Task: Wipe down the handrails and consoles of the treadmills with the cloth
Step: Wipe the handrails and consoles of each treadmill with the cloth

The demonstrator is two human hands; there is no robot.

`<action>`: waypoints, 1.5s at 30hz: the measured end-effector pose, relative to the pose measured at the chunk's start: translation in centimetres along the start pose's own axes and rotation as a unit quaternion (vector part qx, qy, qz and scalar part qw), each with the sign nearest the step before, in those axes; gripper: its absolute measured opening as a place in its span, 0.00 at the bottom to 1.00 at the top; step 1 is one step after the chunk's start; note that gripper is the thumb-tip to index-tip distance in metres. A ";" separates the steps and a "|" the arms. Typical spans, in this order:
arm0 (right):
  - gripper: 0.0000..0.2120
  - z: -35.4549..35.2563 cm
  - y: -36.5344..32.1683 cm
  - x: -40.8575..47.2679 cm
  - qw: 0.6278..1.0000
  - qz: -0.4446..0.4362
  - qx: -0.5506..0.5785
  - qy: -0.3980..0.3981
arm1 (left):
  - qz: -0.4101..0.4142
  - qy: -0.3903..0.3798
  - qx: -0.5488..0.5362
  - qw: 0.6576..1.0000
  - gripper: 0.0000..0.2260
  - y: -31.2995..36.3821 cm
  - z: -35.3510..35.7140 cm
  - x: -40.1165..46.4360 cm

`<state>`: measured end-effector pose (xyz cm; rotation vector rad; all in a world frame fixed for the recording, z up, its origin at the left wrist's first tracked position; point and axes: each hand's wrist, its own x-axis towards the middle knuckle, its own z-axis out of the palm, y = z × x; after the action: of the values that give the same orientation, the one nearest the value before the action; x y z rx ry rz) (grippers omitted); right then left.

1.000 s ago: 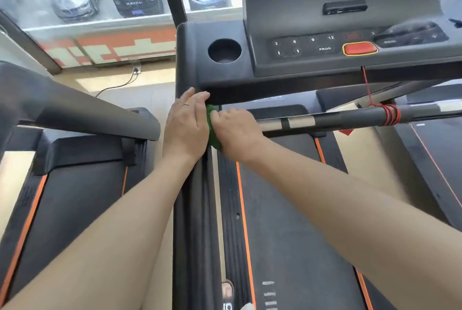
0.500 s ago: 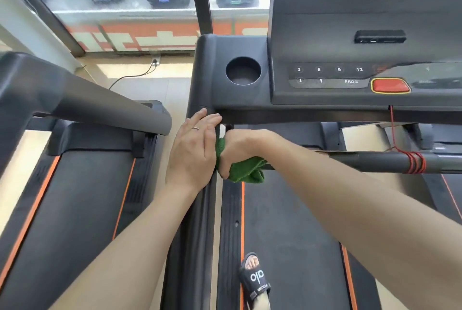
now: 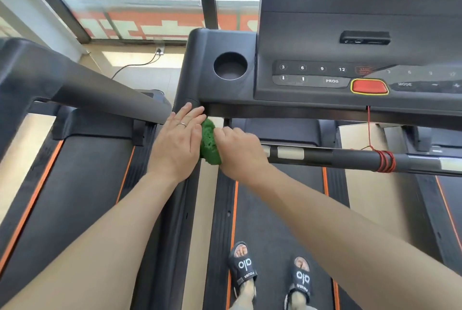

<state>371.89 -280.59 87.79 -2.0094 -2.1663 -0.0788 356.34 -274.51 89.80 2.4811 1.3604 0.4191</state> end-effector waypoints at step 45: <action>0.13 -7.4 21.1 -9.9 0.954 0.123 0.076 -0.261 | -0.047 -0.137 0.178 0.973 0.14 20.1 7.4 1.3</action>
<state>394.22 -289.80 91.57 -2.3827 -2.0717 0.7075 375.22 -284.59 90.70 2.6062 1.5351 -0.2013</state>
